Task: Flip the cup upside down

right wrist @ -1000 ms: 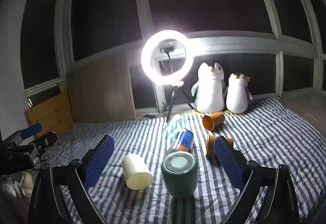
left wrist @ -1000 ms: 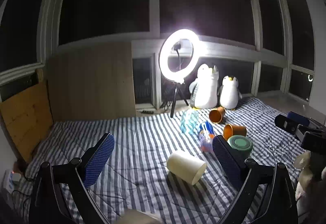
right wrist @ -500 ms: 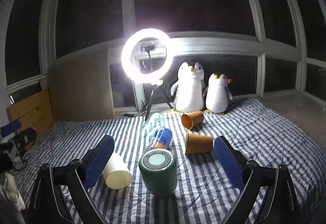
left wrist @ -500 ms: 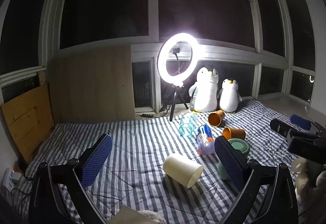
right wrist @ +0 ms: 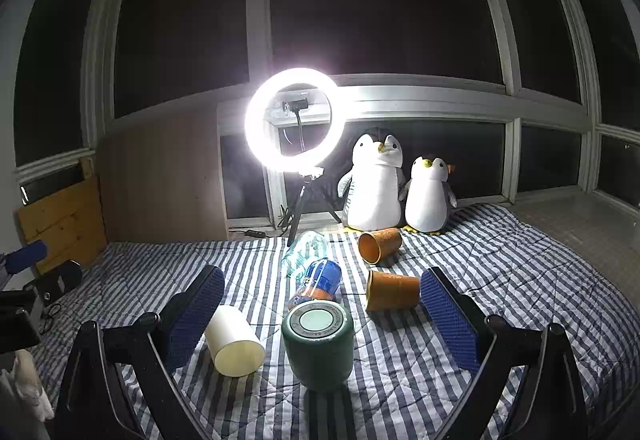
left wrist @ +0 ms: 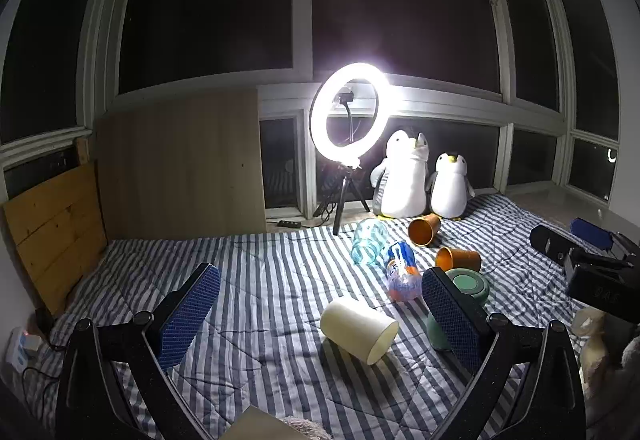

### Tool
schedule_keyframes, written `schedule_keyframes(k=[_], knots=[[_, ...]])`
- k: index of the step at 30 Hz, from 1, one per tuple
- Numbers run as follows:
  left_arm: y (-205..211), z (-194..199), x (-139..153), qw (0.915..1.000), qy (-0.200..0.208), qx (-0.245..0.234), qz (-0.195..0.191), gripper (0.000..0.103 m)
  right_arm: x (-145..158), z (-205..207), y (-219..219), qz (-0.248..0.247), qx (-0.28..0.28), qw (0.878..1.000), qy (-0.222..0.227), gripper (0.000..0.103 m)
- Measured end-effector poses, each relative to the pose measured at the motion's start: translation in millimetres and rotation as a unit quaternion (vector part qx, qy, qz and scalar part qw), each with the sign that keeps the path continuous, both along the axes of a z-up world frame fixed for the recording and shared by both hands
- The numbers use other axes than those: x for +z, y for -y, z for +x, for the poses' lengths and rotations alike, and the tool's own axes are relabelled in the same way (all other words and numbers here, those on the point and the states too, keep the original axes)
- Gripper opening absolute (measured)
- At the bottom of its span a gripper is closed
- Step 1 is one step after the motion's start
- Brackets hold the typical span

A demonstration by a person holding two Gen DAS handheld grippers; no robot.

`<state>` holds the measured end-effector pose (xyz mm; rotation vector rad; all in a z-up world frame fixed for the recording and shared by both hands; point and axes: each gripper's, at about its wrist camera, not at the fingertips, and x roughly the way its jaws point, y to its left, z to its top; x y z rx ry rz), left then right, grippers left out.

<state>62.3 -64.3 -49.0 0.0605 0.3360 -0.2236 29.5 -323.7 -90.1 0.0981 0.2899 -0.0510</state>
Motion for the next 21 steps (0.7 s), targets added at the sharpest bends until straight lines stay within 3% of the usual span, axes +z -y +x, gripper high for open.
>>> schedule_keyframes(k=[21], knots=[[-1.4, -0.7, 3.6, 1.0000, 0.003, -0.003, -0.002, 0.102, -1.0, -1.3, -1.5, 0.004, 0.002, 1.000, 0.000, 0.097]])
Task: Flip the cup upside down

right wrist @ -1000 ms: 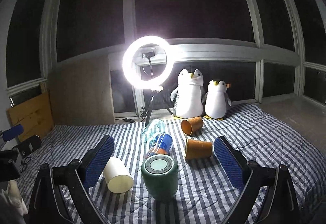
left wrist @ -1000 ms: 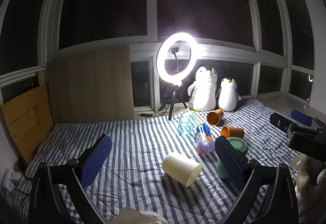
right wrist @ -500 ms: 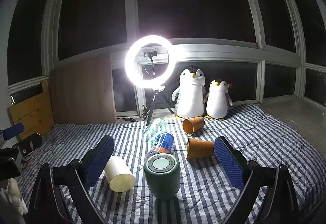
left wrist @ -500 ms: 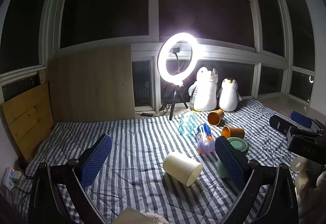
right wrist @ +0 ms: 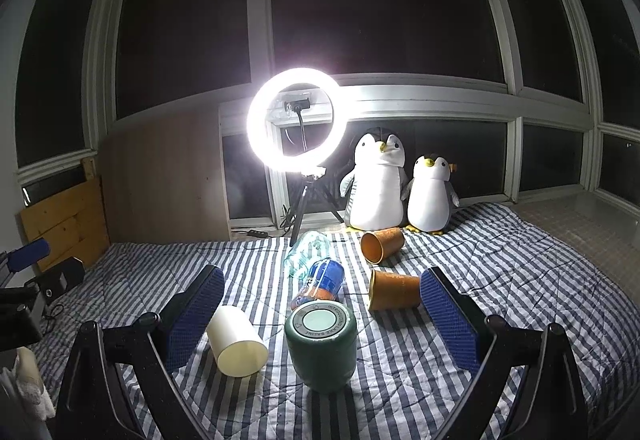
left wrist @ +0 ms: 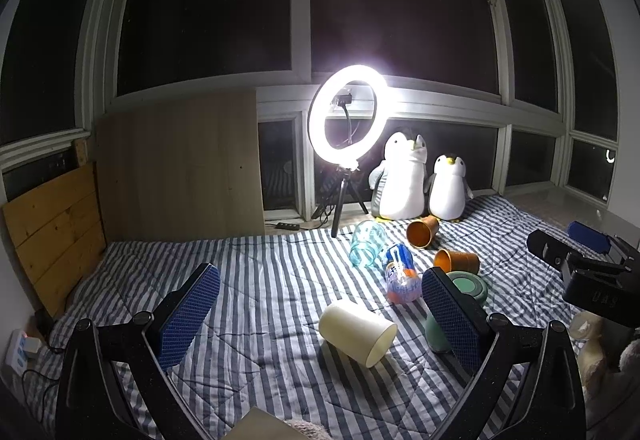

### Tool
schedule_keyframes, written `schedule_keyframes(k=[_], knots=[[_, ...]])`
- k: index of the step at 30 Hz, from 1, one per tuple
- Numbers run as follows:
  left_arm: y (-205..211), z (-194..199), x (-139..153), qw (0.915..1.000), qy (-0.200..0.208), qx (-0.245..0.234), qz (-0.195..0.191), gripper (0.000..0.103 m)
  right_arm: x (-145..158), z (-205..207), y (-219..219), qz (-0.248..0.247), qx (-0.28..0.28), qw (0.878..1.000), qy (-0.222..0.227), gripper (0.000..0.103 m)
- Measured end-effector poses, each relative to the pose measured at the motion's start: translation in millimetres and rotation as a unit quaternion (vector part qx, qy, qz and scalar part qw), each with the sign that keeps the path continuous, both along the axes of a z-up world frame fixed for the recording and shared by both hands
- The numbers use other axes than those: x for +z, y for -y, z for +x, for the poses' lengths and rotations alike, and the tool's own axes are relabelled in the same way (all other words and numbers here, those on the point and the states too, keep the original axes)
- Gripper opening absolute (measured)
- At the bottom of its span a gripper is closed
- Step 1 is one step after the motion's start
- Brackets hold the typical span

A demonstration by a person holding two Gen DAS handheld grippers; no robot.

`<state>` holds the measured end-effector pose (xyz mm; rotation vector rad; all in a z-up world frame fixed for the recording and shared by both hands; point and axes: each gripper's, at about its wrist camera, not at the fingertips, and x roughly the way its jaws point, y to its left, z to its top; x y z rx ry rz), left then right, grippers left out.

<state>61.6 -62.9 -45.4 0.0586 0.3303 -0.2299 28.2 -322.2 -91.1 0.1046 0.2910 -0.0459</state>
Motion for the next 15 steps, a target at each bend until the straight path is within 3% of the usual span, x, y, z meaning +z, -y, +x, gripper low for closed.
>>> schedule_keyframes(k=[15], knots=[[-0.3, 3.8, -1.4, 1.0000, -0.004, 0.002, 0.002, 0.102, -8.0, 5.5, 0.7, -0.003, -0.001, 1.000, -0.012, 0.097]])
